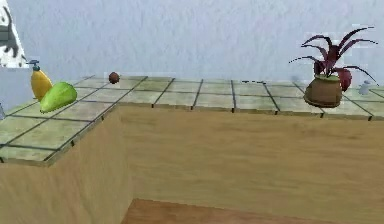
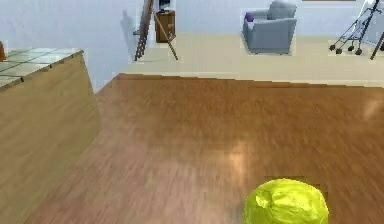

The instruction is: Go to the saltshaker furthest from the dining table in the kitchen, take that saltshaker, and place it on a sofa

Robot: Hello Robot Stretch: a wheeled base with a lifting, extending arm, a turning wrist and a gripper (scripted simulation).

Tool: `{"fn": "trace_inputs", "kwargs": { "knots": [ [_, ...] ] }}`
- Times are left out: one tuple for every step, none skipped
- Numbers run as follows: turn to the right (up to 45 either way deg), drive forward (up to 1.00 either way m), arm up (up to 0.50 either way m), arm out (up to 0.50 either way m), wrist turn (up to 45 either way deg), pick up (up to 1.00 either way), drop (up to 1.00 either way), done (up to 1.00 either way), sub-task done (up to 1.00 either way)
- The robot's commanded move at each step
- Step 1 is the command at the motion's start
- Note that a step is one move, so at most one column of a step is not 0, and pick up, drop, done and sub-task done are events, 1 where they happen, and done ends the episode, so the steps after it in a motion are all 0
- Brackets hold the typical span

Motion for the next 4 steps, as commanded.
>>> {"fn": "trace_inputs", "kwargs": {
  "knots": [
    [45.0,0.00,0.00,0.00,0.0,0.00,0.00,0.00,0.00],
    [6.0,0.00,0.00,0.00,0.0,0.00,0.00,0.00,0.00],
    [0.0,0.60,0.00,0.00,0.0,0.00,0.00,0.00,0.00],
    [30.0,0.00,0.00,0.00,0.0,0.00,0.00,0.00,0.00]
  ]
}}
